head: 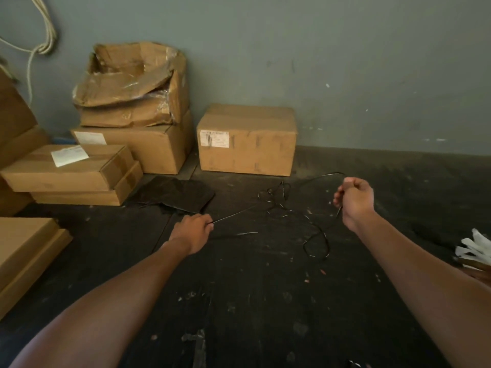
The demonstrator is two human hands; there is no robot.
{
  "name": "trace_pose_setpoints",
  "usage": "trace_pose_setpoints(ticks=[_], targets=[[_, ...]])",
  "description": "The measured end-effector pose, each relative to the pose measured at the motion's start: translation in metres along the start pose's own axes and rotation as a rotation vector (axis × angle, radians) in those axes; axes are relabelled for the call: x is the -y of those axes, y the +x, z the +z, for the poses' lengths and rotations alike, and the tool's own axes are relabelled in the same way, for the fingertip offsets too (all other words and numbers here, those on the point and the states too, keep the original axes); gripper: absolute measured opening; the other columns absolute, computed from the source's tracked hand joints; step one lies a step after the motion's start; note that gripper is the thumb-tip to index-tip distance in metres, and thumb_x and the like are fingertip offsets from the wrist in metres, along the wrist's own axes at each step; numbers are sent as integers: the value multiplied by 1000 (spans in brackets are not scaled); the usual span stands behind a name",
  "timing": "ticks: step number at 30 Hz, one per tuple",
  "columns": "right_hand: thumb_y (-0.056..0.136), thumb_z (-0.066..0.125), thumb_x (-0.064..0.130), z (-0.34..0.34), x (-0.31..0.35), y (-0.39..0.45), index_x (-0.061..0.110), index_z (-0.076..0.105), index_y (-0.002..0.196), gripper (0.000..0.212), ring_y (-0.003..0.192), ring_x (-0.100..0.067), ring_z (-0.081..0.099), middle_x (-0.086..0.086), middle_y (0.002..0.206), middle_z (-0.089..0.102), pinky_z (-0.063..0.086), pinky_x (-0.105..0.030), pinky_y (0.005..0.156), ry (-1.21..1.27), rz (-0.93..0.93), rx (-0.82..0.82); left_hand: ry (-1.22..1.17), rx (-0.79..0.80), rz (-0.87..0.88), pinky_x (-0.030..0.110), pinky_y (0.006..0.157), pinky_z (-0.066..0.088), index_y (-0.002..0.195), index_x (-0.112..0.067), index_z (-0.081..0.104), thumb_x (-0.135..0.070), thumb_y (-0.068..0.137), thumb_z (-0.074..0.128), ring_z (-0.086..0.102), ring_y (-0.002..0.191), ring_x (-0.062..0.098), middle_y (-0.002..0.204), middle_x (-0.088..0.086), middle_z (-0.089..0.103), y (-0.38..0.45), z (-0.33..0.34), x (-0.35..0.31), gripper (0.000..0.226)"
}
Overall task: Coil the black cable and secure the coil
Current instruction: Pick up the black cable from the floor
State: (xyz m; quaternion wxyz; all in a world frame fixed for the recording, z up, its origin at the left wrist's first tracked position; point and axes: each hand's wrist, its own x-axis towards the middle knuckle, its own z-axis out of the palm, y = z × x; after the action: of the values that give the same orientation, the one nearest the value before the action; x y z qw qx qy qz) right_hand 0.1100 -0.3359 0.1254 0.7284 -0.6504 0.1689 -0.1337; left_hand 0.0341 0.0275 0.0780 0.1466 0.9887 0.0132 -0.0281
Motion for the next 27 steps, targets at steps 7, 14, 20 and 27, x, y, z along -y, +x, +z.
trace_pose_setpoints(ticks=[7,14,20,27], targets=[[99,51,21,-15,-5,-12,22,55,95,6,71,-18,60,-10,90,63,50,-32,65,-347,-20,167,-211,-76,62,38,67,54,99,-26,56,-33,104,39,65,74,19,88,5,64,-4,-21,-11,19],[92,56,46,8,9,-58,26,52,104,23,98,-18,55,2,107,55,46,-46,93,-1238,-386,339,-143,-100,287,44,75,57,103,-32,60,-36,103,41,63,83,15,95,-6,64,-4,-43,-61,20],[93,60,34,46,15,-90,25,49,137,45,129,-26,41,-6,139,48,38,-50,107,-1113,-531,674,-75,-100,477,42,83,51,104,-25,63,-31,103,42,60,95,16,104,-3,64,-6,-56,-103,22],[102,41,34,47,19,-97,25,59,85,26,82,-22,62,-4,85,64,52,-47,82,-936,-450,754,-63,-134,526,40,82,51,102,-26,63,-31,102,45,57,90,12,98,-7,62,-7,-63,-109,19]])
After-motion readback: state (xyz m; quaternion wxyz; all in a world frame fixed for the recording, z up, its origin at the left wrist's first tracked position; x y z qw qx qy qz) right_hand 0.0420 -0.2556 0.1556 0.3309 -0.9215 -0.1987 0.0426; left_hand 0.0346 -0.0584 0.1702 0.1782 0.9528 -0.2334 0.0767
